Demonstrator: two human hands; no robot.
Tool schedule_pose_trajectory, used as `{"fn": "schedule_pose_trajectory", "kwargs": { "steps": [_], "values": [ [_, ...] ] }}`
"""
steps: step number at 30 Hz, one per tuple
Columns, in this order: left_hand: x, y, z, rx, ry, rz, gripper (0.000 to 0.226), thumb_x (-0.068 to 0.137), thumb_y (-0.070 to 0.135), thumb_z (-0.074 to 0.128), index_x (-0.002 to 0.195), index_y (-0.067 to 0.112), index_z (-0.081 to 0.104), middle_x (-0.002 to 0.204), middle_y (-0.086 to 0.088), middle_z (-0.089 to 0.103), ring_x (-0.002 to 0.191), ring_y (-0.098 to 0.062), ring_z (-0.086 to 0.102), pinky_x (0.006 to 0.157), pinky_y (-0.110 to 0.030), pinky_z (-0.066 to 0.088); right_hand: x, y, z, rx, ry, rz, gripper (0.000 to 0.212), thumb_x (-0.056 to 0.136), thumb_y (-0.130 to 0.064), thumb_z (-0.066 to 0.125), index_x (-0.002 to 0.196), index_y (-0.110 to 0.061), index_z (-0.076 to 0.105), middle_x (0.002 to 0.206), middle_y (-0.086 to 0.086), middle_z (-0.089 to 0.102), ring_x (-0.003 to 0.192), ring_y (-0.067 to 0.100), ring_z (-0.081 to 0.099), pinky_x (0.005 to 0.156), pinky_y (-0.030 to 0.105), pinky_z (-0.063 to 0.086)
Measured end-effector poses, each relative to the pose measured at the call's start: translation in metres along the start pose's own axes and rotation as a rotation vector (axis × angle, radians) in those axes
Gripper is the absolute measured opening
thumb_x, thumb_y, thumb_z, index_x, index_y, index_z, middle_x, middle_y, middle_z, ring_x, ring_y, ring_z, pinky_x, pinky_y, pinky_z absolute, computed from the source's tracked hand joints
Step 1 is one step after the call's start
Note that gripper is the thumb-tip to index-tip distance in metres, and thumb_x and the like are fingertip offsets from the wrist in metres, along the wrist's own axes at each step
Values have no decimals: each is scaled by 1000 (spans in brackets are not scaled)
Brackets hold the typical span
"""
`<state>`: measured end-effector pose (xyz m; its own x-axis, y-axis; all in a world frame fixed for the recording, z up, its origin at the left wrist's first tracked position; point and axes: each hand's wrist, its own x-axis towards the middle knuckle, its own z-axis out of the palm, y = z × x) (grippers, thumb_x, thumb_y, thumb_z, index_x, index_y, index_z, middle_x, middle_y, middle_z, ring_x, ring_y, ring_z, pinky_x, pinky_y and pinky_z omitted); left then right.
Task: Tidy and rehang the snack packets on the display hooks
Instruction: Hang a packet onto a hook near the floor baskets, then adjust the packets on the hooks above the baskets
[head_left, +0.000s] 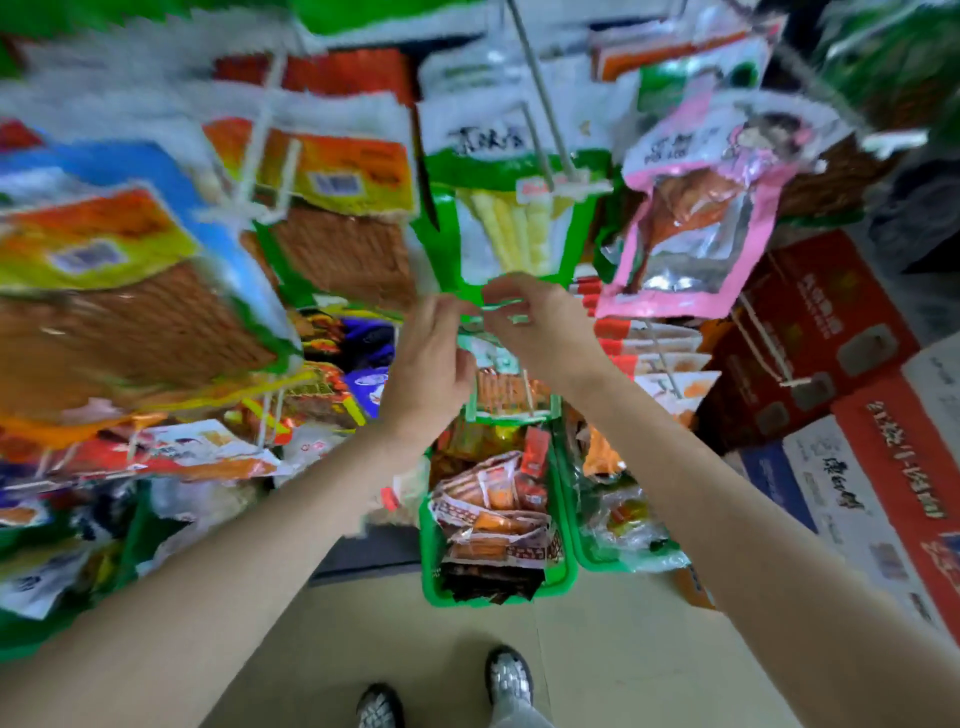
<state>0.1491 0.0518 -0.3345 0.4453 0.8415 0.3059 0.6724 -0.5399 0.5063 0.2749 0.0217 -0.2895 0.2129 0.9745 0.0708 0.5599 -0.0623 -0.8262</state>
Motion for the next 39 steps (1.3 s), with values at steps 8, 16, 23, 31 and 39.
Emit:
{"fn": "schedule_pose_trajectory", "kwargs": {
  "steps": [8,16,23,31,39],
  "values": [
    [-6,-45,-110,23,216,8,37,69,0,40,104,4,53,102,-18,52,99,-25,47,88,-28,34,37,-82,27,28,111,30,24,83,-22,66,95,-2,66,88,13,71,65,4,61,59,20,40],
    [-19,-40,-154,-156,292,30,38,81,0,48,120,0,48,117,-18,47,67,-7,44,65,-16,38,-6,-121,1,356,-43,-60,24,93,-7,49,73,5,45,50,-3,36,36,1,37,41,8,26],
    [-36,-27,-157,-357,95,24,28,85,29,50,112,23,55,77,-3,64,45,-11,48,46,-23,36,-35,-114,-38,538,-284,20,22,89,-15,55,82,5,50,60,16,28,33,9,24,35,14,14],
    [-69,-47,-144,-719,-420,-317,13,88,4,56,91,17,58,88,3,63,69,-4,67,55,-15,49,-67,-49,14,686,-311,290,18,93,-11,46,77,-9,54,63,16,38,32,2,26,30,11,20],
    [-78,-65,-144,-652,-411,-394,16,85,5,60,73,14,57,75,-5,60,68,-2,62,65,-12,46,-63,-38,26,347,-511,216,18,88,-12,58,78,2,64,67,8,54,57,14,48,61,27,43]
  ]
}}
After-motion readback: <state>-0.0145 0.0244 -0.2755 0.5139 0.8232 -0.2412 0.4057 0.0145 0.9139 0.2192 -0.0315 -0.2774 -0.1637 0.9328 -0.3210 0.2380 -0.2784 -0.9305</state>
